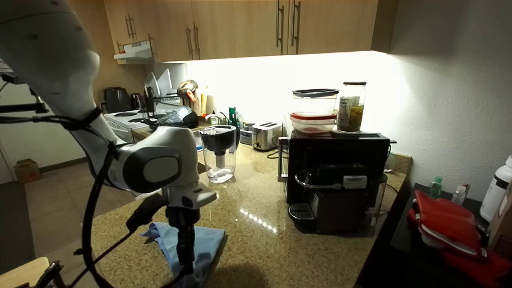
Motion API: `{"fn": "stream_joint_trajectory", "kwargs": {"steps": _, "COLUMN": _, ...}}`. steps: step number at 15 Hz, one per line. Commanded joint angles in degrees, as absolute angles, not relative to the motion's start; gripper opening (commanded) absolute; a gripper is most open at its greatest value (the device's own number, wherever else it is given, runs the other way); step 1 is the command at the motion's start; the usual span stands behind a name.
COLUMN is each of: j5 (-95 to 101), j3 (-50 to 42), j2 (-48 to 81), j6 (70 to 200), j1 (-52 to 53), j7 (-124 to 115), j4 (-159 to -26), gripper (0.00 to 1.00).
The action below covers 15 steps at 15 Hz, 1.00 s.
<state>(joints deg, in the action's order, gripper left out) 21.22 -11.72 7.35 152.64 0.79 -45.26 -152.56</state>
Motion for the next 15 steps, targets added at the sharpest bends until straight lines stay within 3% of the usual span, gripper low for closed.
{"fn": "stream_joint_trajectory", "kwargs": {"steps": 1, "j5": 22.9, "j3": -12.0, "j2": 7.7, "j6": 154.6, "j1": -0.1, "j7": -45.6, "j4": -153.3, "gripper": 0.77}}
{"fn": "stream_joint_trajectory", "kwargs": {"steps": 4, "j5": 22.0, "j3": -11.7, "j2": 8.3, "j6": 155.2, "j1": 0.1, "j7": -45.6, "j4": -152.4, "gripper": 0.97}}
{"fn": "stream_joint_trajectory", "kwargs": {"steps": 5, "j5": 21.7, "j3": -11.6, "j2": 8.6, "j6": 155.7, "j1": 0.2, "j7": -45.4, "j4": -151.9, "gripper": 0.99}}
{"fn": "stream_joint_trajectory", "kwargs": {"steps": 15, "j5": 5.0, "j3": -2.4, "j2": 13.7, "j6": 153.4, "j1": -1.6, "j7": -14.3, "j4": -143.4, "gripper": 1.0}}
